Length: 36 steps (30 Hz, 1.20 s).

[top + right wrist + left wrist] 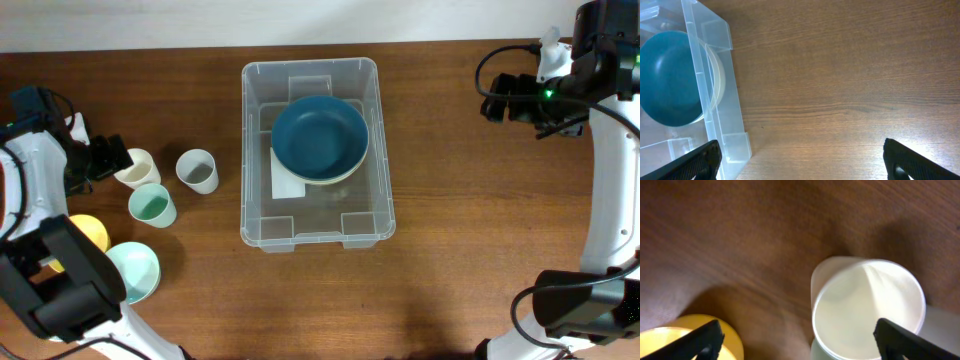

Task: Pack container
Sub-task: 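Raise the right gripper away and move the left gripper toward the cups, then grasp the cream cup with the left gripper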

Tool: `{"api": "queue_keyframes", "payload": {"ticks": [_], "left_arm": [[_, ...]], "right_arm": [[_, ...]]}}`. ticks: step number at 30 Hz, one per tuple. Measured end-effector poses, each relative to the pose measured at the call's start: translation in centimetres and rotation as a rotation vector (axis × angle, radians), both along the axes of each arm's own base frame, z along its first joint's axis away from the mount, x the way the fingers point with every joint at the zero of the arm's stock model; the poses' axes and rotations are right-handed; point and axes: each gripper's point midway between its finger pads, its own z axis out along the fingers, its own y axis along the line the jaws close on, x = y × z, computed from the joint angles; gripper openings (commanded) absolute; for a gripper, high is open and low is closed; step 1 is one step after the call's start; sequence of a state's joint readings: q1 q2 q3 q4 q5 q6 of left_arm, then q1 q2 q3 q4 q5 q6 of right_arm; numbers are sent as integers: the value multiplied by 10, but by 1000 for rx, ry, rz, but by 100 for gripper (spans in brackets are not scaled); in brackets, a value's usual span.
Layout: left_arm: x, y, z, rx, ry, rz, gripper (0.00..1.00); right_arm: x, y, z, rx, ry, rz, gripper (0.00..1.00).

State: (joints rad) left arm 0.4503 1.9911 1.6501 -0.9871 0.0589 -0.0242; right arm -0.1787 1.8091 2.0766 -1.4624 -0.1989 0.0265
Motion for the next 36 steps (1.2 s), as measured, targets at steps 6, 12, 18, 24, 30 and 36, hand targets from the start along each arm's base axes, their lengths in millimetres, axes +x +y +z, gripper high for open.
{"api": "queue_keyframes", "payload": {"ticks": [6,12,18,24,30,36], "left_arm": [[8,0,-20,-18,7,0,66],[12,-5,-45,-40,44,-14,43],[19,-15,-57,-46,50,-35,9],[32,-18,-35,-37,26,-47,1],[45,-13,36,-16,-22,-49,1],[44,-38,99,-13,-45,-99,1]], "right_arm": [[-1,1,0,3,3,1,99],[-1,1,0,3,3,1,99],[-1,1,0,3,3,0,99],[-2,0,-1,0,9,-1,99],[-3,-1,-1,-7,13,-4,99],[-4,-2,-2,-10,17,-4,99]]}}
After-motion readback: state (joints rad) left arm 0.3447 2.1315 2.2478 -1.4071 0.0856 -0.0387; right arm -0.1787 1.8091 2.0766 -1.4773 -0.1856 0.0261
